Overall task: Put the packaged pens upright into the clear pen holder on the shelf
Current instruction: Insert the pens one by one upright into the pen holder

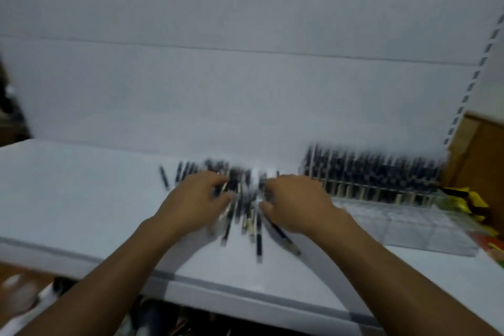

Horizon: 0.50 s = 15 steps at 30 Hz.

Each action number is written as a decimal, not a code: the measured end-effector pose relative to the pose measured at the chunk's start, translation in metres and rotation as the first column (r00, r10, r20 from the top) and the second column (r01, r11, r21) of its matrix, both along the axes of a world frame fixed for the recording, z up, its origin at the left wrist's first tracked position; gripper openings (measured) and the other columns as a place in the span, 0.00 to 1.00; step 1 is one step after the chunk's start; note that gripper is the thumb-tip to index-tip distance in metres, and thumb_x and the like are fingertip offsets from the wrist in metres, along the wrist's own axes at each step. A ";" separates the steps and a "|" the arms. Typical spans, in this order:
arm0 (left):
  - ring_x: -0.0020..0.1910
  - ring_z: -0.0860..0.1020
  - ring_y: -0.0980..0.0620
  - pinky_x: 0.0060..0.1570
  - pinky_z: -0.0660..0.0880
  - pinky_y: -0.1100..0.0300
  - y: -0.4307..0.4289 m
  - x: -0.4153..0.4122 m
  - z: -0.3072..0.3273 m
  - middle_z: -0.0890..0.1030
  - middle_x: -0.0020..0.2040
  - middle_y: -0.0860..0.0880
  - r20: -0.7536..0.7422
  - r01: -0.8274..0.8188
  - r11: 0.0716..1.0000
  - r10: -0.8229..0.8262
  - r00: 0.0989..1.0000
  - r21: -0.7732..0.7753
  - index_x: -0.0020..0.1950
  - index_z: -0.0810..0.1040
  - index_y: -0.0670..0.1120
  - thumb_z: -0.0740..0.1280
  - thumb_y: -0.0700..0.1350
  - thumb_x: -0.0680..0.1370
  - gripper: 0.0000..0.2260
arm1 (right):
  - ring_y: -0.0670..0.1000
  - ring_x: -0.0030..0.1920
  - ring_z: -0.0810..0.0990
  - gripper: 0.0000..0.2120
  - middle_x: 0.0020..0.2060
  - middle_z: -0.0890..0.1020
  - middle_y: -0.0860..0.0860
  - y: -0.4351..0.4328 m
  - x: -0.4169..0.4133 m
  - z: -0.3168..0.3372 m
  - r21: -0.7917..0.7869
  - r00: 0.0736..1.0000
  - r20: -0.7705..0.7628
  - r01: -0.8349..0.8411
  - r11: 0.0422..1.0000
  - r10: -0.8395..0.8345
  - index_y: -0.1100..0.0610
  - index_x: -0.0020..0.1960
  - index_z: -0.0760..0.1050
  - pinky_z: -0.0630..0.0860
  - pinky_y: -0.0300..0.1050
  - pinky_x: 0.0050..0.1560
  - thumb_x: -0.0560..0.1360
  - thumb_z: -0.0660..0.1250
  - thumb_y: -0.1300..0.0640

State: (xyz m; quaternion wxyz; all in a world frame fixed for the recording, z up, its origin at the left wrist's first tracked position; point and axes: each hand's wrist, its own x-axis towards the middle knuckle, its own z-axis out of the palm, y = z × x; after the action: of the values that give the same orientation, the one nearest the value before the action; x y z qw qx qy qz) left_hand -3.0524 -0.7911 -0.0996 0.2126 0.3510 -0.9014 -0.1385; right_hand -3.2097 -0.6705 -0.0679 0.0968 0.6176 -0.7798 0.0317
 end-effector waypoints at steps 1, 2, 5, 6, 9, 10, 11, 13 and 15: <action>0.63 0.73 0.51 0.60 0.69 0.57 -0.001 0.011 -0.003 0.76 0.65 0.51 0.011 -0.040 0.999 0.040 0.999 0.016 0.67 0.75 0.52 0.64 0.56 0.78 0.19 | 0.58 0.52 0.78 0.13 0.52 0.79 0.54 -0.003 0.006 -0.002 0.026 0.999 -0.036 0.004 1.000 -0.003 0.54 0.56 0.75 0.68 0.47 0.45 0.80 0.60 0.47; 0.64 0.72 0.51 0.60 0.69 0.57 -0.001 0.020 -0.006 0.74 0.67 0.51 0.023 -0.069 0.997 0.069 0.997 0.032 0.68 0.74 0.51 0.64 0.56 0.79 0.19 | 0.57 0.49 0.78 0.12 0.50 0.79 0.54 -0.005 0.010 -0.003 0.047 0.998 -0.059 0.008 0.999 -0.005 0.54 0.54 0.75 0.67 0.46 0.43 0.80 0.61 0.47; 0.63 0.74 0.51 0.59 0.70 0.57 0.000 0.033 -0.011 0.74 0.67 0.51 0.017 -0.106 0.991 0.105 0.994 0.084 0.68 0.74 0.51 0.65 0.57 0.78 0.20 | 0.51 0.38 0.72 0.12 0.38 0.74 0.50 -0.005 0.016 -0.005 0.110 0.999 -0.050 0.017 0.994 -0.011 0.54 0.48 0.75 0.66 0.45 0.40 0.79 0.61 0.46; 0.60 0.76 0.51 0.56 0.72 0.57 0.000 0.034 -0.013 0.75 0.66 0.52 0.015 -0.111 0.989 0.110 0.994 0.102 0.67 0.75 0.51 0.65 0.57 0.78 0.20 | 0.50 0.36 0.71 0.12 0.35 0.72 0.48 -0.005 0.017 -0.007 0.130 0.999 -0.037 0.018 0.991 -0.013 0.54 0.46 0.73 0.66 0.44 0.40 0.79 0.61 0.45; 0.51 0.77 0.53 0.46 0.69 0.59 0.002 0.030 -0.014 0.79 0.59 0.52 0.050 -0.117 0.986 0.112 0.992 0.118 0.63 0.77 0.51 0.65 0.58 0.77 0.17 | 0.52 0.39 0.72 0.11 0.35 0.69 0.48 -0.003 0.017 -0.016 0.191 0.999 0.022 0.041 0.981 -0.047 0.54 0.47 0.69 0.68 0.44 0.40 0.79 0.61 0.46; 0.49 0.77 0.53 0.45 0.69 0.60 0.004 0.028 -0.013 0.79 0.57 0.52 0.062 -0.122 0.986 0.115 0.991 0.114 0.62 0.78 0.51 0.65 0.58 0.77 0.17 | 0.51 0.38 0.72 0.11 0.36 0.71 0.49 -0.004 0.016 -0.018 0.200 0.997 0.051 0.050 0.979 -0.061 0.56 0.47 0.71 0.68 0.44 0.38 0.78 0.61 0.48; 0.48 0.77 0.53 0.44 0.69 0.60 0.007 0.025 -0.011 0.79 0.56 0.52 0.070 -0.125 0.986 0.118 0.991 0.111 0.62 0.78 0.51 0.65 0.59 0.77 0.18 | 0.51 0.36 0.72 0.10 0.36 0.72 0.49 -0.004 0.015 -0.019 0.202 0.994 0.084 0.057 0.978 -0.076 0.57 0.47 0.73 0.68 0.44 0.35 0.78 0.62 0.49; 0.48 0.77 0.53 0.44 0.71 0.60 0.013 0.019 -0.009 0.79 0.54 0.52 0.096 -0.121 0.986 0.110 0.989 0.115 0.61 0.78 0.50 0.66 0.61 0.76 0.20 | 0.50 0.34 0.71 0.09 0.35 0.74 0.51 -0.005 0.014 -0.022 0.190 0.980 0.170 0.074 0.979 -0.107 0.59 0.46 0.74 0.67 0.43 0.31 0.76 0.65 0.53; 0.48 0.77 0.52 0.47 0.72 0.59 0.015 0.017 -0.007 0.79 0.57 0.50 0.141 -0.130 0.985 0.114 0.983 0.116 0.62 0.77 0.49 0.66 0.62 0.75 0.22 | 0.50 0.33 0.71 0.08 0.36 0.76 0.52 -0.005 0.014 -0.024 0.163 0.960 0.248 0.094 0.982 -0.133 0.60 0.45 0.75 0.67 0.43 0.31 0.73 0.67 0.55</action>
State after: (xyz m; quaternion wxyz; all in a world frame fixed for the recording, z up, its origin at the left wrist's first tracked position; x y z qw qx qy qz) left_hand -3.0356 -0.7759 -0.1065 0.1376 0.4267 -0.8799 -0.1573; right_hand -3.1952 -0.6757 -0.0924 -0.0503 0.5680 -0.8201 0.0474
